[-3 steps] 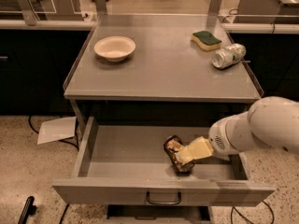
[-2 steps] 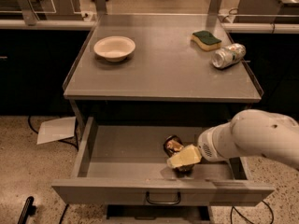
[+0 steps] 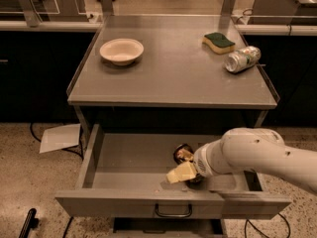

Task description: Pick orange can from top drawer and place on counter

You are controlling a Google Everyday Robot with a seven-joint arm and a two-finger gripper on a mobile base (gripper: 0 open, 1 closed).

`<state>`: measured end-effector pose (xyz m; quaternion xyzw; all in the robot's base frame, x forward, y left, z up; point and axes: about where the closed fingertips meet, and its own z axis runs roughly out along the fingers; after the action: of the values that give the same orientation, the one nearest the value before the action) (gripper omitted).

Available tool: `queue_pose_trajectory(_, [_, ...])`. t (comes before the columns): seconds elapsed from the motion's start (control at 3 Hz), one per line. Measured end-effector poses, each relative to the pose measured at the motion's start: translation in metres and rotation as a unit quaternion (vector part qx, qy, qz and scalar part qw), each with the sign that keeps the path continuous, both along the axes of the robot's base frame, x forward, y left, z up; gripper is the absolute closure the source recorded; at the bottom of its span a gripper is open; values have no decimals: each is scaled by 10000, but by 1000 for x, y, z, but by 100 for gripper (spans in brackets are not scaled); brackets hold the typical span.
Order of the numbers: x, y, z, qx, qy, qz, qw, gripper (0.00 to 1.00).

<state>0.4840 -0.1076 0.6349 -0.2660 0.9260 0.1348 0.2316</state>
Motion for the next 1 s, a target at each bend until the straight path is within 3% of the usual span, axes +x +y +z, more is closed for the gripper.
queue_pose_trajectory(0.33, [3, 20, -15, -23, -6, 110, 9999, 0])
queue_pose_trajectory(1.0, [3, 21, -14, -21, -15, 114, 9999, 42])
